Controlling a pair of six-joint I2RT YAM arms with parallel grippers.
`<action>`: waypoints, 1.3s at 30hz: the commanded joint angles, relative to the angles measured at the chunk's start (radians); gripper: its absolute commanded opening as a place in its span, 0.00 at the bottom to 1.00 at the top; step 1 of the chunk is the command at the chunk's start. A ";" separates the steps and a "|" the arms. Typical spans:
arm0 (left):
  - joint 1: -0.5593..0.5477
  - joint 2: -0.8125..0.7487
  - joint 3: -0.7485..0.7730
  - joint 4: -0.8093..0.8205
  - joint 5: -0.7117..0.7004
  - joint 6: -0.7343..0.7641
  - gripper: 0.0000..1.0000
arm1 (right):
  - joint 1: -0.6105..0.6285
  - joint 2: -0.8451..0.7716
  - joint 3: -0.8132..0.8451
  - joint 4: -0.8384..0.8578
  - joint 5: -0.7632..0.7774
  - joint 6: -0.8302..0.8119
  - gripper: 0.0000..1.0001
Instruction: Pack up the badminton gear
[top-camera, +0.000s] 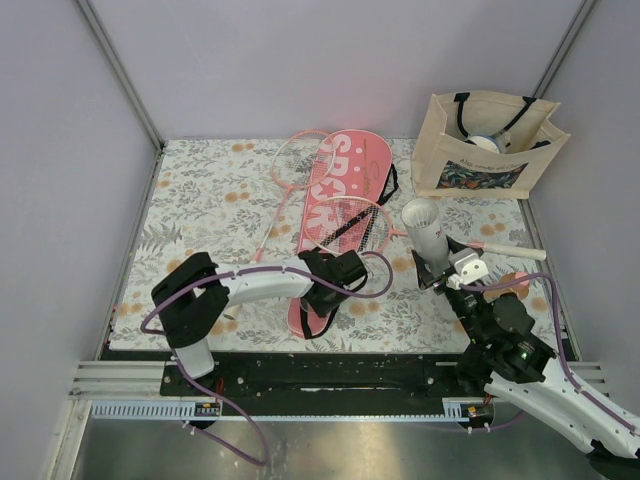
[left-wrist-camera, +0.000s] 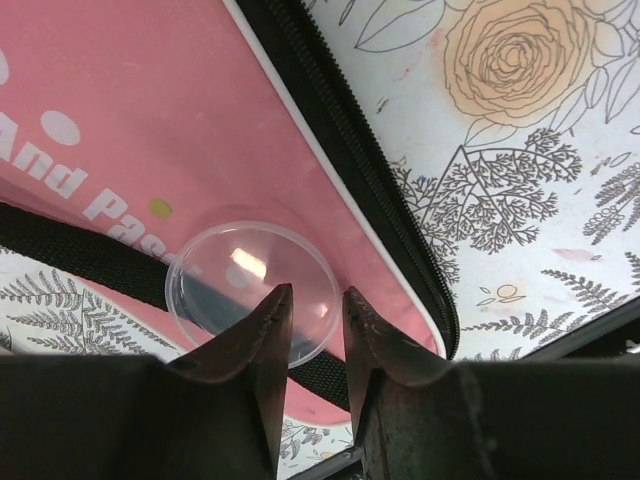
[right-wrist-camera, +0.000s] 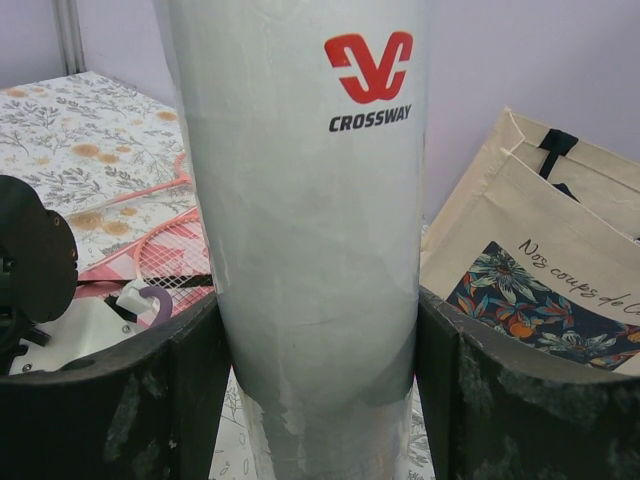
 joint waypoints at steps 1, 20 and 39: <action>0.000 0.005 0.015 0.020 -0.051 0.015 0.30 | -0.003 0.002 0.017 0.058 0.033 -0.018 0.61; -0.014 -0.225 -0.006 0.029 -0.136 -0.128 0.00 | -0.003 0.026 0.031 0.050 0.007 0.014 0.60; 0.182 -0.822 0.135 0.005 0.196 -0.342 0.00 | -0.002 0.326 0.069 0.024 -0.598 -0.108 0.59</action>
